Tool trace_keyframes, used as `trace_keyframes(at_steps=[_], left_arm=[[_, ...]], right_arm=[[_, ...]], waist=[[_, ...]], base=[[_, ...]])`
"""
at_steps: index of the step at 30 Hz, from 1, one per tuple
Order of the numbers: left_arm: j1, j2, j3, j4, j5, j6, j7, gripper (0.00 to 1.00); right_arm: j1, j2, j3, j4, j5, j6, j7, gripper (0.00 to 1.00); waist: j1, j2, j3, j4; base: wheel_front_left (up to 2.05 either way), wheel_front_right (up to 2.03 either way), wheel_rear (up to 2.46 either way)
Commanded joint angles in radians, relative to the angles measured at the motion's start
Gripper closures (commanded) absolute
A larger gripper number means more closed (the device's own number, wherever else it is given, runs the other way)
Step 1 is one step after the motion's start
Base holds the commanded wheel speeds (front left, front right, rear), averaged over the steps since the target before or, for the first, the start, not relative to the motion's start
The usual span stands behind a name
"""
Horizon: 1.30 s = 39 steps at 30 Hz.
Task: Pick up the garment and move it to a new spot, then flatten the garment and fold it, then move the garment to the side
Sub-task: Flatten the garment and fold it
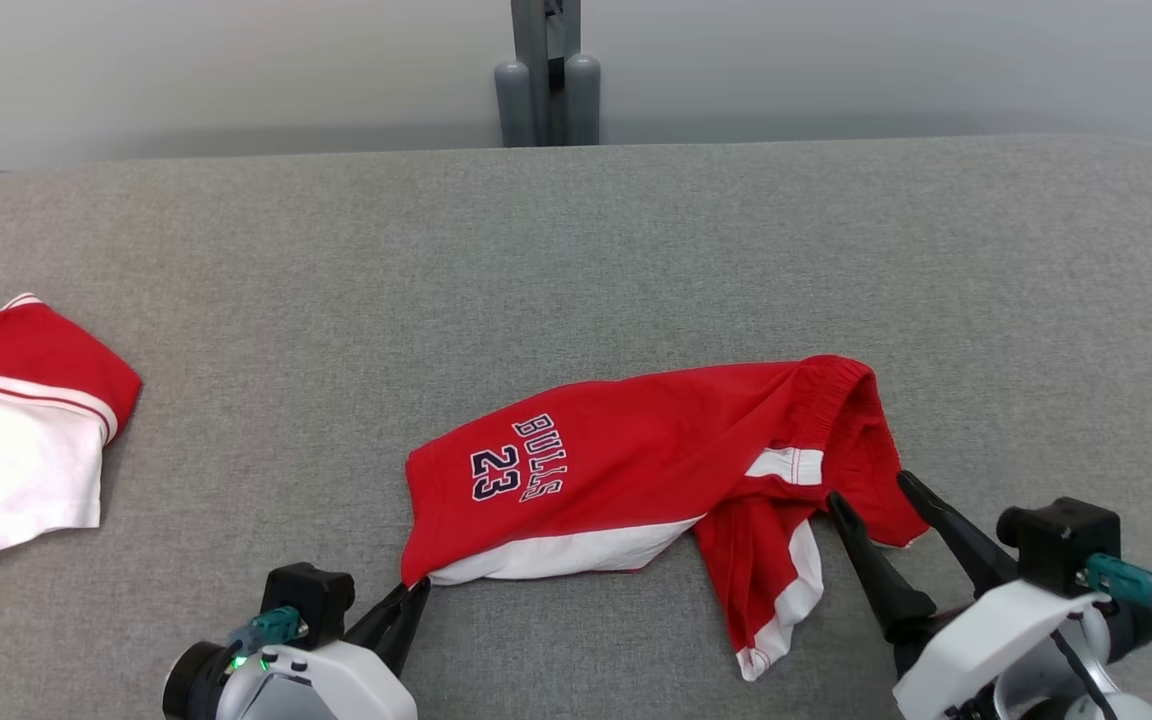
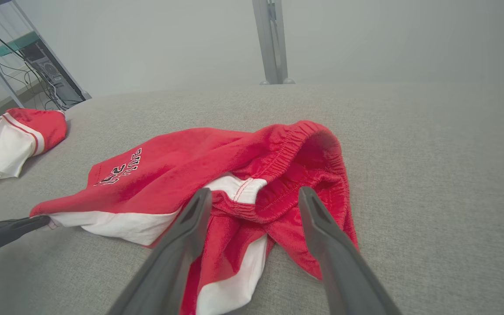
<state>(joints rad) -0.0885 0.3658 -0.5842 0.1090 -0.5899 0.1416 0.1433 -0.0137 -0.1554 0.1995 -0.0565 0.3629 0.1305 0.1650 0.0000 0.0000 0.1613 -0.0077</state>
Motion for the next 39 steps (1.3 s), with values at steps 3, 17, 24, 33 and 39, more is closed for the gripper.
trace_keyframes(at_steps=[3, 17, 24, 33, 39], left_arm=[[-0.028, 0.01, 0.004, -0.006, 0.01, 0.0, -0.003, 1.0], [-0.061, 0.007, 0.006, -0.002, 0.014, 0.0, -0.023, 1.0], [-0.078, 0.027, 0.056, -0.047, 0.014, 0.031, -0.067, 1.0], [-0.155, 0.067, 0.169, -0.201, 0.016, 0.076, -0.13, 1.0], [-0.264, 0.052, 0.261, -0.328, -0.009, 0.098, -0.18, 1.0]], right_arm=[[-0.054, -0.013, 0.025, 0.063, 0.041, 0.001, 0.005, 0.0], [-0.187, -0.06, 0.133, 0.226, 0.172, 0.001, -0.053, 1.0], [-0.187, -0.101, 0.145, 0.152, 0.24, 0.001, -0.105, 1.0], [-0.25, -0.109, 0.057, 0.005, 0.232, 0.001, -0.215, 1.0], [-0.344, -0.09, -0.017, -0.081, 0.2, 0.001, -0.253, 1.0]], waist=[[0.0, 0.0, 0.011, 0.013], [0.0, 0.0, 0.046, 0.034], [0.0, 0.0, 0.042, 0.027], [0.0, 0.0, 0.011, 0.024], [0.0, 0.0, -0.016, 0.028]], base=[[0.0, 0.0, 0.0], [0.0, 0.0, 0.0], [0.0, 0.0, 0.0], [0.0, 0.0, 0.0], [0.0, 0.0, 0.0]])
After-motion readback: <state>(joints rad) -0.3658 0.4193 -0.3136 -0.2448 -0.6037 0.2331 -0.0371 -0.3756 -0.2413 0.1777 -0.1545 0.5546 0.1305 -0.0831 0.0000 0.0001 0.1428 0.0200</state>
